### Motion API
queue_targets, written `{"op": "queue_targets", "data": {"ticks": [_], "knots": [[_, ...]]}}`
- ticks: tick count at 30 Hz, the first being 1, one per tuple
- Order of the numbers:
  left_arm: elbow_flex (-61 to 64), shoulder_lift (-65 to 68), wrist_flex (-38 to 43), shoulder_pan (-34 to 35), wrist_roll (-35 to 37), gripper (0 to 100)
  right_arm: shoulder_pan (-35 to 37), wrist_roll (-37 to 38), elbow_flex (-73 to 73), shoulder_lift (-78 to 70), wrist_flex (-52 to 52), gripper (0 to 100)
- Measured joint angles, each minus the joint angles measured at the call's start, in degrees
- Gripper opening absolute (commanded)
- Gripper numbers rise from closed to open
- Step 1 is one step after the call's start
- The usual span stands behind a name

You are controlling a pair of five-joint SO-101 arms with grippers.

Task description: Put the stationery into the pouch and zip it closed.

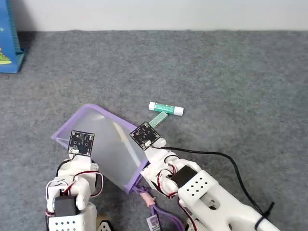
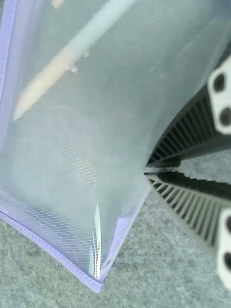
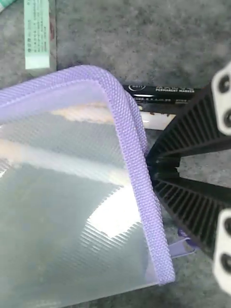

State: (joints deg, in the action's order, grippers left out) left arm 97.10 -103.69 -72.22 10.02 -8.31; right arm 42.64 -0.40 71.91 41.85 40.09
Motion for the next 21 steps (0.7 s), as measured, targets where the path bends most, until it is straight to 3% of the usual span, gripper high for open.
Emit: {"op": "queue_targets", "data": {"ticks": [5, 12, 21], "knots": [[0.00, 0.00, 0.00, -0.09, 0.00, 2, 0.00, -5.01, -5.63, 0.35, 11.34, 3.5], [0.00, 0.00, 0.00, -0.09, 0.00, 2, 5.98, -11.25, -16.09, 1.49, 30.77, 18.8], [0.00, 0.00, 0.00, -0.09, 0.00, 2, 20.48, -17.41, -16.18, 1.49, 32.70, 19.8]]}}
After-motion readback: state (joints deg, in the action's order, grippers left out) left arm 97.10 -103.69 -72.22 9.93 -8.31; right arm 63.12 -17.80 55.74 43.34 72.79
